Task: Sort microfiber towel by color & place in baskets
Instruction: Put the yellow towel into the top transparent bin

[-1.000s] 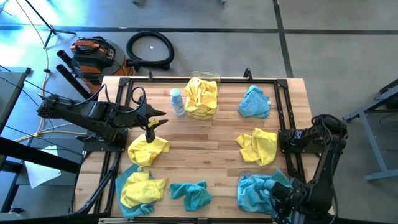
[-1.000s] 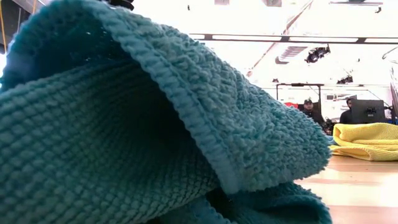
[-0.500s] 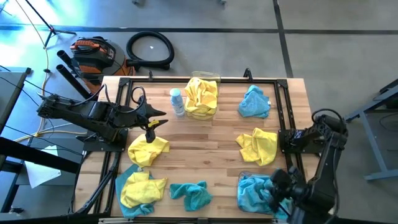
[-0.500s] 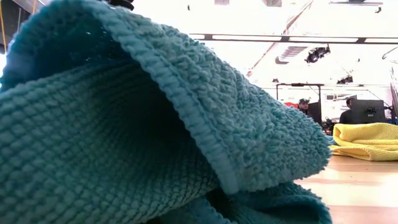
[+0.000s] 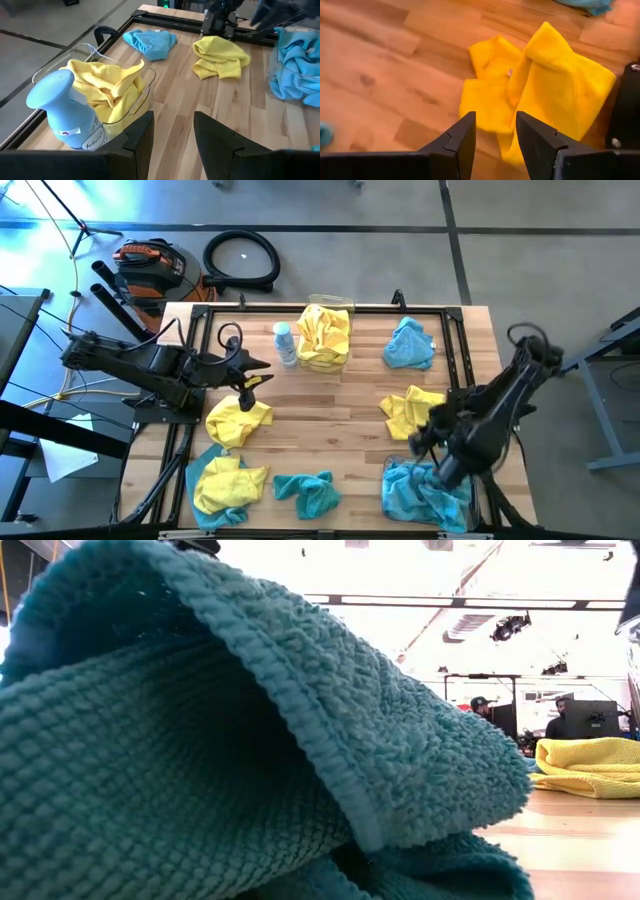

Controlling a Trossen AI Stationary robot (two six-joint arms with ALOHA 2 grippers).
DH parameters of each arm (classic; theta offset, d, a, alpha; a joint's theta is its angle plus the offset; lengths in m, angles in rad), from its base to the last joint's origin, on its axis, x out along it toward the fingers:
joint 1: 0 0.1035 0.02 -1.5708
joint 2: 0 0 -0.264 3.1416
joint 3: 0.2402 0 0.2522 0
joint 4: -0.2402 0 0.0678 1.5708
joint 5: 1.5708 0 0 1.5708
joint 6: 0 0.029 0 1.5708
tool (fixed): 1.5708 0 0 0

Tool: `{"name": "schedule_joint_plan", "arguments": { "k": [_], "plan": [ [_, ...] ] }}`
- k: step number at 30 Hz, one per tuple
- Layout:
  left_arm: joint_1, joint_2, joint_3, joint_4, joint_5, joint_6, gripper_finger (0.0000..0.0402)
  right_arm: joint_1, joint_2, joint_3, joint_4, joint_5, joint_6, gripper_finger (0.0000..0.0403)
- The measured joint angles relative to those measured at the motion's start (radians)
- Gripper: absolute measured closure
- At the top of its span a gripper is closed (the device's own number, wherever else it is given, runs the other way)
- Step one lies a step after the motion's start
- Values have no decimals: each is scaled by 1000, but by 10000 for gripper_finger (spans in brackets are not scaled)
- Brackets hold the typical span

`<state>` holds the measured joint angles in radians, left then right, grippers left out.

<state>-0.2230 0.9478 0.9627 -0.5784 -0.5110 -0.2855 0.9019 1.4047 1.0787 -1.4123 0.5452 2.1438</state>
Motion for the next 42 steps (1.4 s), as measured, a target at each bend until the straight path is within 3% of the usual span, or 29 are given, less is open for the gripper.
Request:
{"name": "schedule_joint_plan", "arguments": {
  "k": [8,15,22,27,35,42],
  "plan": [
    [0,15,0,-1,0,0,273,-203,-214,-242,166,-178,-169,268],
    [0,14,0,0,0,25,273,-330,-225,-438,435,-284,-296,268],
    [0,14,0,0,0,57,273,-420,-221,-569,621,-390,-313,268],
    [18,9,0,-1,1,162,273,-468,-225,-626,721,-415,-330,268],
    [123,-83,0,-21,49,275,273,-559,-199,-629,715,-494,-392,273],
    [203,-208,0,-133,62,306,273,-612,-172,-624,756,-509,-399,334]
  ]
}}
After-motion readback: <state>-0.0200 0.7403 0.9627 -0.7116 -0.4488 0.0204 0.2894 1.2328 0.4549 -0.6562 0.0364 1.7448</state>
